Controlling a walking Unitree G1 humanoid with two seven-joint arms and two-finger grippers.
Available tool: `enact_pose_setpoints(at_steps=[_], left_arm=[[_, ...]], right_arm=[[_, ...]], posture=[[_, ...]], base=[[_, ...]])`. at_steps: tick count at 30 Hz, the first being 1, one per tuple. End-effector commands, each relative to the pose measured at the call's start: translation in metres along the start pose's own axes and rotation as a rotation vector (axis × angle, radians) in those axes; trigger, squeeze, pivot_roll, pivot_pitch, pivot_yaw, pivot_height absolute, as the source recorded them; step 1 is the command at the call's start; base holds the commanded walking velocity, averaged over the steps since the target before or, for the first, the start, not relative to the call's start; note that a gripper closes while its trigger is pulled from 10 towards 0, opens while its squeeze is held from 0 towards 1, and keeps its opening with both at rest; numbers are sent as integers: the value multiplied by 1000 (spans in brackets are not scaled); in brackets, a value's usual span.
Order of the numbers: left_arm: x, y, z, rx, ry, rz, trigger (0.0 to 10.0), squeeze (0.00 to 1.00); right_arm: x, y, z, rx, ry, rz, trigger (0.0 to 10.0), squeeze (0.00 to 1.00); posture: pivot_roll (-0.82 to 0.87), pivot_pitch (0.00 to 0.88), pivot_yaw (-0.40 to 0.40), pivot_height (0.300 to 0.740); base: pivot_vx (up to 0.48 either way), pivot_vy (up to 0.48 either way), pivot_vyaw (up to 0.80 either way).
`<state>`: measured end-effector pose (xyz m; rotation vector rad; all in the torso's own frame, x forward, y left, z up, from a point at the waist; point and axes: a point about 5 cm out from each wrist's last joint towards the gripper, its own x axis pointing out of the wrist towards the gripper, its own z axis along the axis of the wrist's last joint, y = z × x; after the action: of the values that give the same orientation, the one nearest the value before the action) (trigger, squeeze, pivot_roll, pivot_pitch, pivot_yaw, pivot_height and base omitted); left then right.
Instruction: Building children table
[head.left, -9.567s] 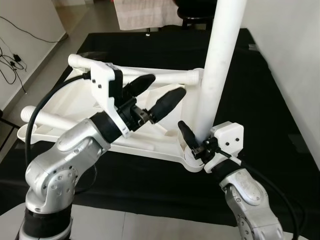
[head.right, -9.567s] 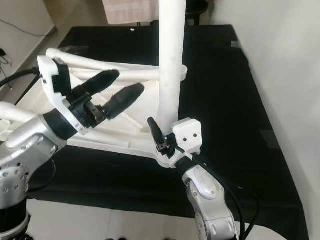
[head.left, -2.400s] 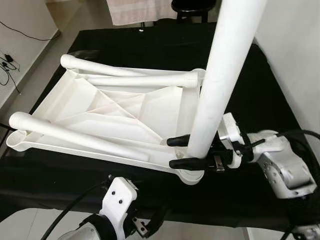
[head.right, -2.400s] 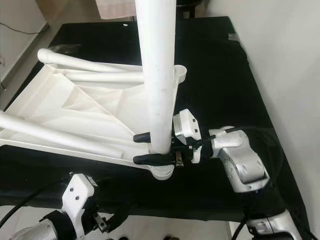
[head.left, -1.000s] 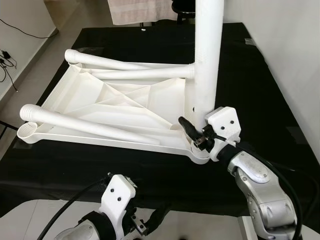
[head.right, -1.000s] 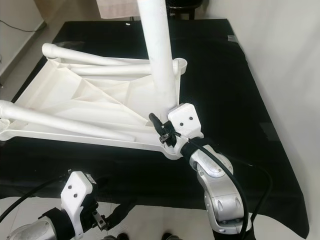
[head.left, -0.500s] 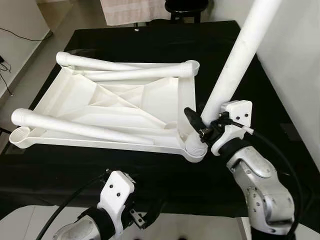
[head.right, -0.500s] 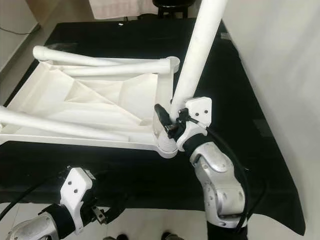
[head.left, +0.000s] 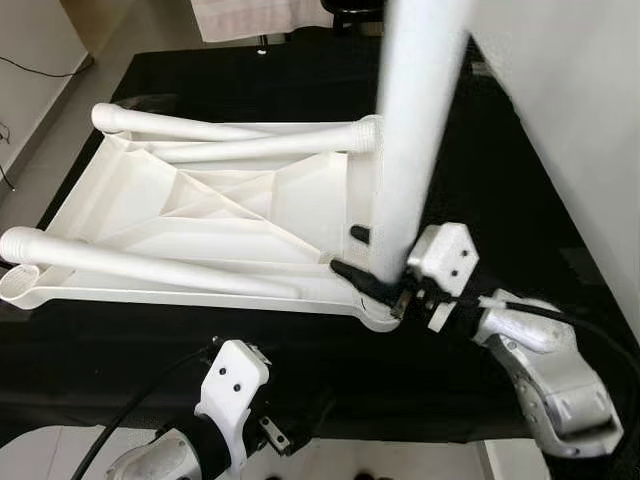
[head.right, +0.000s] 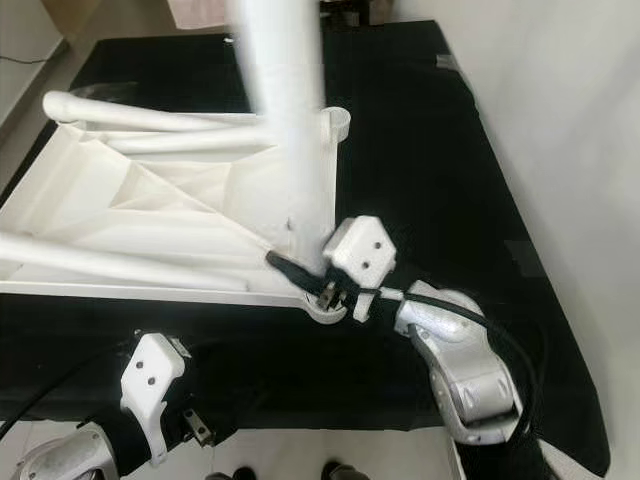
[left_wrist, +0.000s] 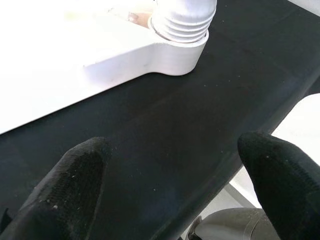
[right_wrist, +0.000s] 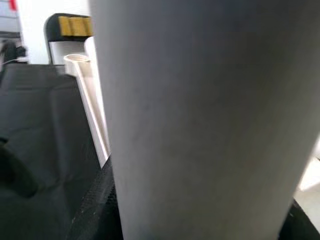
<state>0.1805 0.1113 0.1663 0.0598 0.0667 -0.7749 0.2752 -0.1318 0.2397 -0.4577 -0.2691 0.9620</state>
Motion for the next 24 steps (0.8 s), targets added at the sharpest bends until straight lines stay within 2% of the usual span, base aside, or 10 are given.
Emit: enact_pose_setpoints(at_steps=[1, 7, 8, 11, 14, 17, 20, 24], left_arm=[[-2, 0, -3, -13, 11, 11, 10000, 0], [-1, -1, -3, -16, 10, 10, 10000, 0], [-1, -2, -3, -18, 9, 11, 10000, 0], [-1, -2, -3, -19, 9, 11, 10000, 0], [-2, -3, -3, -22, 7, 15, 10000, 0], [-2, -4, -2, -24, 6, 16, 10000, 0], [-3, -4, -1, -29, 4, 17, 10000, 0], [-3, -5, -1, -33, 4, 15, 10000, 0]], right_arm=[[1, 6, -28, 90, 112, 80, 10000, 0], [3, 3, -25, 121, 93, 199, 10000, 0], [5, -4, -26, 152, 92, 248, 10000, 0], [6, -7, -26, 163, 92, 261, 10000, 0], [12, -17, -35, 265, 124, 200, 10000, 0], [15, -19, -37, 290, 124, 166, 10000, 0], [16, -12, -44, 414, 97, 66, 10000, 0], [12, -2, -50, 459, 74, 17, 10000, 0]], posture=[[-33, 283, 28, 740], [-31, 291, 22, 740], [-30, 296, 15, 740], [-30, 296, 14, 740], [-27, 301, 10, 740], [-28, 306, 7, 740], [-28, 318, 10, 740], [-28, 321, 14, 740]], base=[[0, 0, 0], [0, 0, 0], [0, 0, 0], [0, 0, 0], [0, 0, 0], [0, 0, 0], [0, 0, 0], [0, 0, 0]])
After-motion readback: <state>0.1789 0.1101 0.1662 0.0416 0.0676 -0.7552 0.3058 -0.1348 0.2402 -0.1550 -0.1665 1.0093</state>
